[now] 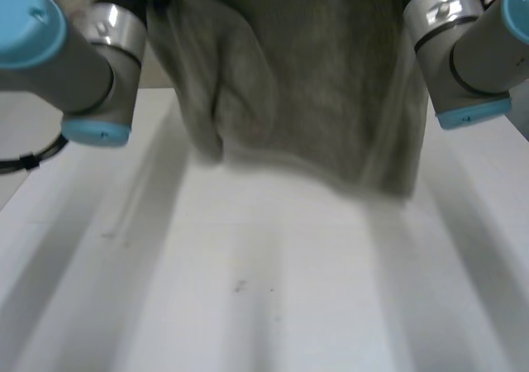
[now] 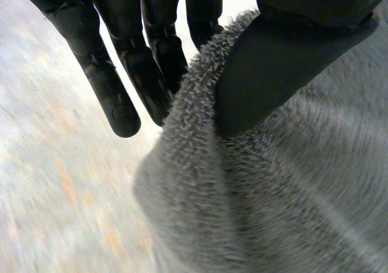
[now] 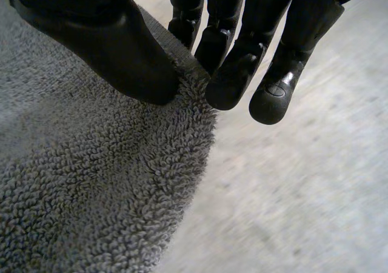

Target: Fold the towel.

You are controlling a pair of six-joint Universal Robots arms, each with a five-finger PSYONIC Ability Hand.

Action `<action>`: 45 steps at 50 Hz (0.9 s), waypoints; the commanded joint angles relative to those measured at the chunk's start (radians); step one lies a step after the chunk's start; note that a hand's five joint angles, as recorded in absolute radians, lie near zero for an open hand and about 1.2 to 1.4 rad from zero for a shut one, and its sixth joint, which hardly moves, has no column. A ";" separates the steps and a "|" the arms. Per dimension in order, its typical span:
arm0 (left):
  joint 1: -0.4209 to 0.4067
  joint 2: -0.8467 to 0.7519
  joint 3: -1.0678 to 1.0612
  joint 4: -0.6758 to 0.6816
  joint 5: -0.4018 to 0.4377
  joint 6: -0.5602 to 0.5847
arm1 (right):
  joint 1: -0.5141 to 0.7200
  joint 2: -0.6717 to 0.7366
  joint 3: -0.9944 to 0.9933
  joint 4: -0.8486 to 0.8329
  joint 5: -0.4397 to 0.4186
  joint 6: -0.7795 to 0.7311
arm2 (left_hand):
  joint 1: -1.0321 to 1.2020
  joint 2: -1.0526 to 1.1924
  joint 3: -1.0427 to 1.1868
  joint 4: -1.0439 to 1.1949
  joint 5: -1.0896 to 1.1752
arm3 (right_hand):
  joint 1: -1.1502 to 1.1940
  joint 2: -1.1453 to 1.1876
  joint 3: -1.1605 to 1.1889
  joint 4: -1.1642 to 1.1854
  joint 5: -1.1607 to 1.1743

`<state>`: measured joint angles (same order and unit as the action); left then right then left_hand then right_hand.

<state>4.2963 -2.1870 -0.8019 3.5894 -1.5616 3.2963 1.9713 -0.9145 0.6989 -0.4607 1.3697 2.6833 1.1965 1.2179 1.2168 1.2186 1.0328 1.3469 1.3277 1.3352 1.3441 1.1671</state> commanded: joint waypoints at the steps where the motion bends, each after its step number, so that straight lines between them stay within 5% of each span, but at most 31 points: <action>1: -0.007 0.076 -0.077 -0.001 -0.038 -0.078 | 0.032 -0.060 0.096 0.011 0.009 0.004 | 0.200 0.178 0.179 0.178 0.189 | 0.049 0.069 0.061 0.052 0.055; 19: 0.023 0.188 -0.920 -0.020 -0.023 -0.066 | 0.029 -0.115 0.825 0.338 -0.127 -0.114 | 0.200 0.178 0.179 0.178 0.189 | 0.049 0.069 0.061 0.052 0.055; 33: 0.011 0.283 -1.082 -0.024 -0.025 -0.007 | -0.034 -0.201 1.013 0.275 -0.158 -0.088 | 0.200 0.178 0.179 0.178 0.189 | 0.027 0.046 0.039 0.030 0.032; 36: 0.013 0.312 -1.093 -0.024 -0.026 -0.009 | -0.051 -0.239 1.034 0.251 -0.158 -0.010 | 0.200 0.178 0.179 0.178 0.189 | -0.085 -0.065 -0.073 -0.082 -0.079; 38: 0.014 0.346 -1.103 -0.024 -0.029 -0.011 | -0.069 -0.283 1.067 0.209 -0.158 0.080 | 0.200 0.178 0.179 0.178 0.189 | -0.394 -0.375 -0.382 -0.391 -0.389; 45: 0.006 0.436 -1.108 -0.026 -0.031 -0.015 | -0.118 -0.319 1.119 0.117 -0.152 0.176 | 0.200 0.178 0.179 0.178 0.189 | -0.639 -0.619 -0.627 -0.636 -0.633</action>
<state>4.3079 -1.8223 -1.9059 3.5648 -1.5916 3.2873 1.8902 -1.2073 1.7803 -0.2737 1.2135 2.7802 1.1998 1.2182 1.2173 1.2193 1.0342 0.8367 0.8539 0.8492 0.8519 0.6563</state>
